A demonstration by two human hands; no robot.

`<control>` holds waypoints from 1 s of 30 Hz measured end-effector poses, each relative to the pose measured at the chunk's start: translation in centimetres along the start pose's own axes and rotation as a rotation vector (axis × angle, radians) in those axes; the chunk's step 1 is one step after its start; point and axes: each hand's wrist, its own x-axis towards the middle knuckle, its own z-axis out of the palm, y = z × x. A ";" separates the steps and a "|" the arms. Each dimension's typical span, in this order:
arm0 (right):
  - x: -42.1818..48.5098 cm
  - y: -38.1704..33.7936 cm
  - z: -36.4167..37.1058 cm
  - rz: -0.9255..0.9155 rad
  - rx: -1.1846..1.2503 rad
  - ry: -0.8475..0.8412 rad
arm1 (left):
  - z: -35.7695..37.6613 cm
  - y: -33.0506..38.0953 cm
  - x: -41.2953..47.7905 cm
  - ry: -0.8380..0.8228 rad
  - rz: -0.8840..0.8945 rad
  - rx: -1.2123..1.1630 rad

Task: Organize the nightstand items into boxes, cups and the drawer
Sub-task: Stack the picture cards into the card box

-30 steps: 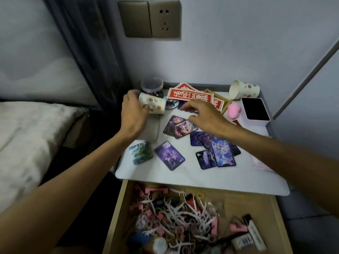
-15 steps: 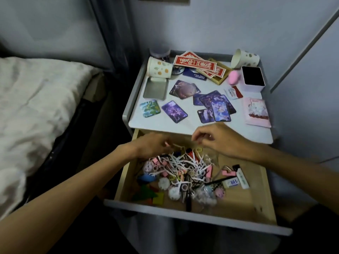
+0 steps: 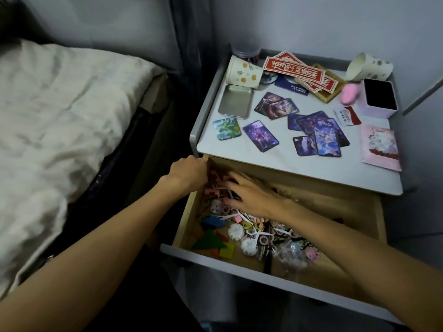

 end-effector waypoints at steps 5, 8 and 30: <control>3.5 0.1 2.9 -0.097 -0.077 0.055 | -0.4 -0.7 1.2 -0.043 0.068 -0.044; 2.9 0.5 3.4 -0.124 -0.158 0.073 | -0.1 -0.6 1.4 -0.031 0.100 -0.020; 4.4 -0.9 3.4 -0.102 -0.125 0.178 | -0.8 -1.1 1.9 -0.063 0.122 0.028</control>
